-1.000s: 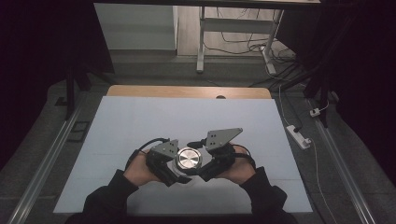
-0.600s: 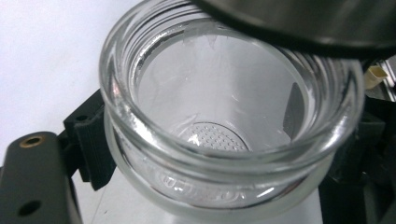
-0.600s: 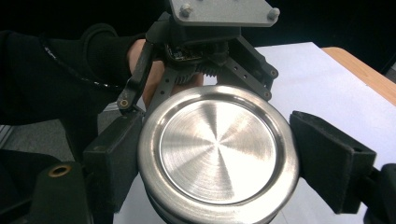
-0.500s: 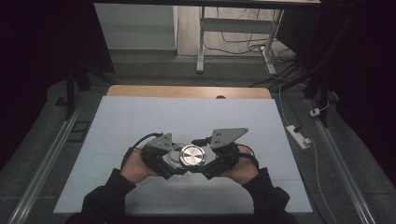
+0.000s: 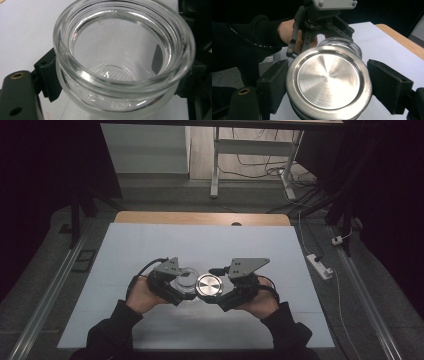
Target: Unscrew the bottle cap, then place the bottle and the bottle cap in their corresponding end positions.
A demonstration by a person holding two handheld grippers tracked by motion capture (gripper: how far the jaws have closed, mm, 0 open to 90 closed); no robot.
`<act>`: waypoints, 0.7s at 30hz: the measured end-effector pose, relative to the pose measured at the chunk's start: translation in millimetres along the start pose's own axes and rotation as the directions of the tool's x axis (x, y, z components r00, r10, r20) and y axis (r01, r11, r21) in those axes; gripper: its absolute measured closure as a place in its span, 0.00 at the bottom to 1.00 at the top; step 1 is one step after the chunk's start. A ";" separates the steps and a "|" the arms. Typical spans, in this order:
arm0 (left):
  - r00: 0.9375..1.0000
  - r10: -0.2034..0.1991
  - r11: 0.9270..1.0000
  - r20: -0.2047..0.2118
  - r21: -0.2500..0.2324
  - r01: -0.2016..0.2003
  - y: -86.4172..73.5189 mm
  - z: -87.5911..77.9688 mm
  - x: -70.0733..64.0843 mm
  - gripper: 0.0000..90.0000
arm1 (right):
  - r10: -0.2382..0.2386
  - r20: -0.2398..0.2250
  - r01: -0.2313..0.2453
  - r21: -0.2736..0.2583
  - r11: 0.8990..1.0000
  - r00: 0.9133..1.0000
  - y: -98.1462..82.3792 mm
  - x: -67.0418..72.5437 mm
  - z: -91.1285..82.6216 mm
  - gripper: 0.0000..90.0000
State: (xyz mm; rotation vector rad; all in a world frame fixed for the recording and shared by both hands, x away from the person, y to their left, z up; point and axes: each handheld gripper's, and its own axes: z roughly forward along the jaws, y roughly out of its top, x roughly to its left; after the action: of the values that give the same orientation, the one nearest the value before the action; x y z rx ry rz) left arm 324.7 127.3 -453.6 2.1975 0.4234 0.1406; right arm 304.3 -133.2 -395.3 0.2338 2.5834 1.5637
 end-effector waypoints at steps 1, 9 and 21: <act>1.000 0.000 1.000 0.000 0.000 0.000 0.0 0.0 0.0 0.18 | 0.001 0.003 -0.001 0.002 1.000 1.000 0.0 1.0 -0.3 0.22; 0.999 -0.032 0.999 -0.034 -0.015 0.031 -0.5 -2.5 6.0 0.18 | -0.003 0.012 0.003 -0.004 1.000 1.000 -1.4 6.1 -2.3 0.22; 0.995 -0.052 0.998 -0.083 -0.026 0.050 4.4 -3.7 11.8 0.18 | -0.009 0.020 0.009 -0.014 1.000 1.000 -5.4 17.1 -2.9 0.22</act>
State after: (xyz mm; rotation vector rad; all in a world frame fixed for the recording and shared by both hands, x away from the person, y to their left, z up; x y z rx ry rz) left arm 335.9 131.7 -448.4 2.1610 0.5214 0.2090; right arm 286.6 -134.9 -399.0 0.2342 2.5543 1.5680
